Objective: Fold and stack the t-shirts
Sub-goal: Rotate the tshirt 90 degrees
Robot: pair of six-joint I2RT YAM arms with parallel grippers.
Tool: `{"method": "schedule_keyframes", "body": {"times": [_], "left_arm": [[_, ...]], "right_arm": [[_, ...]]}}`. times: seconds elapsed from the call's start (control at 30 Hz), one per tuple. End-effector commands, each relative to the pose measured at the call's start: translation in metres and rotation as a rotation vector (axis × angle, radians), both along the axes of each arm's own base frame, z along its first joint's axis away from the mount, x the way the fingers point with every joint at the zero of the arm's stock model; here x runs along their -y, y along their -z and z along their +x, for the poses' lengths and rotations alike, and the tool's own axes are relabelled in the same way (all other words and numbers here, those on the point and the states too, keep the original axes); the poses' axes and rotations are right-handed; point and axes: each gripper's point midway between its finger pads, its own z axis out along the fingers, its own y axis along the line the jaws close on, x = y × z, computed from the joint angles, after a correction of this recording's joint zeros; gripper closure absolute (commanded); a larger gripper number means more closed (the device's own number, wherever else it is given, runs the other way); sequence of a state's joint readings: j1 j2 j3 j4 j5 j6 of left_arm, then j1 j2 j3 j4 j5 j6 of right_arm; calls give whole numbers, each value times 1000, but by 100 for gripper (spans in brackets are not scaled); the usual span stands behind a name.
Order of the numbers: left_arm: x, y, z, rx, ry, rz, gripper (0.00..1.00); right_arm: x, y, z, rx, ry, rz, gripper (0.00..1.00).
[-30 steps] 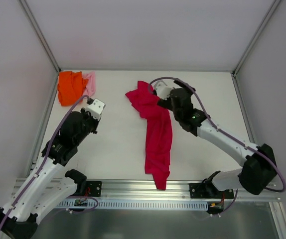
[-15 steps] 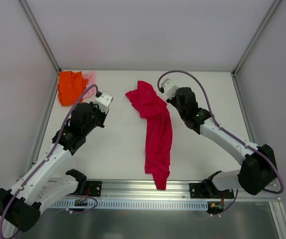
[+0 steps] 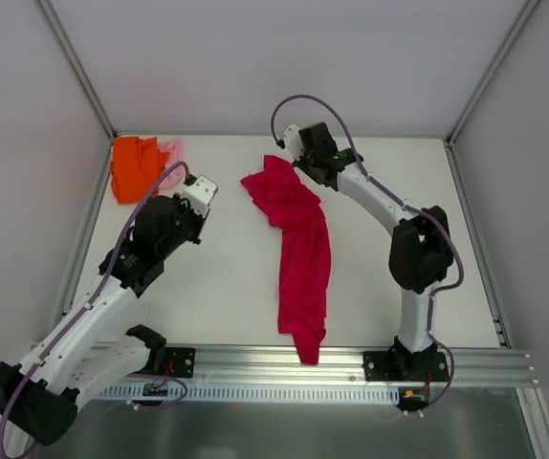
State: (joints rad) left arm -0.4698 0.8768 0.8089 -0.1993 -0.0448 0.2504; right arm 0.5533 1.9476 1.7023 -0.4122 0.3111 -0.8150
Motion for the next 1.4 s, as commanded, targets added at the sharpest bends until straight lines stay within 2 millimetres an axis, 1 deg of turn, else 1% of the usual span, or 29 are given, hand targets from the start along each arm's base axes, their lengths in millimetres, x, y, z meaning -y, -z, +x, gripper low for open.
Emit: {"method": "schedule_keyframes", "body": {"times": [0.0,0.07,0.1,0.17,0.2,0.23,0.3,0.4,0.43,0.47,0.53,0.6,0.63,0.67,0.7,0.73,0.8,0.97,1.1,1.2,1.3,1.33,1.37], "left_arm": [[4,-6,3,21,13,-21,100],[3,-1,3,13,13,-13,100],[4,1,4,9,15,-14,100],[6,8,4,-9,24,-8,100],[7,11,4,-19,31,-7,100],[7,13,5,-27,29,-3,100],[16,21,2,-62,77,-8,100],[19,33,1,-100,98,11,100],[18,36,1,-103,100,18,100],[19,39,0,-112,101,21,100],[19,43,-4,-135,115,27,100],[21,43,-8,-138,141,26,100],[21,44,-10,-144,145,30,100],[22,45,-12,-147,157,27,100],[22,47,-14,-149,168,31,100],[23,47,-17,-148,181,29,100],[22,49,-19,-159,187,34,100],[26,45,-24,-158,217,13,100],[27,46,-26,-166,225,10,100],[27,46,-28,-167,230,9,100],[26,45,-30,-167,234,6,100],[26,44,-31,-165,235,3,100],[26,42,-31,-161,235,-2,100]], "right_arm": [[-20,22,-8,-151,-80,41,99],[-30,30,-12,-193,-132,71,99],[-41,35,-18,-243,-175,108,99],[-56,39,-26,-310,-223,153,99],[-61,54,-37,-396,-239,165,99],[-68,43,-32,-386,-254,185,99],[-73,45,-31,-402,-271,197,99],[-81,45,-31,-406,-320,218,99],[-82,52,-29,-415,-330,214,99],[-86,51,-29,-419,-347,221,99],[-91,53,-27,-431,-372,220,99],[-100,52,-23,-441,-398,243,99],[-102,57,-22,-454,-404,244,99],[-106,54,-21,-455,-416,249,99],[-107,59,-21,-467,-423,240,99],[-108,68,-25,-495,-444,207,99],[-110,80,-29,-515,-458,176,99],[-112,102,-38,-582,-444,188,99],[-106,119,-42,-620,-423,155,98],[-97,131,-43,-639,-394,114,98],[-87,135,-28,-579,-323,63,99],[-76,135,-17,-532,-263,8,99],[-71,134,-11,-504,-233,-12,99]]}}
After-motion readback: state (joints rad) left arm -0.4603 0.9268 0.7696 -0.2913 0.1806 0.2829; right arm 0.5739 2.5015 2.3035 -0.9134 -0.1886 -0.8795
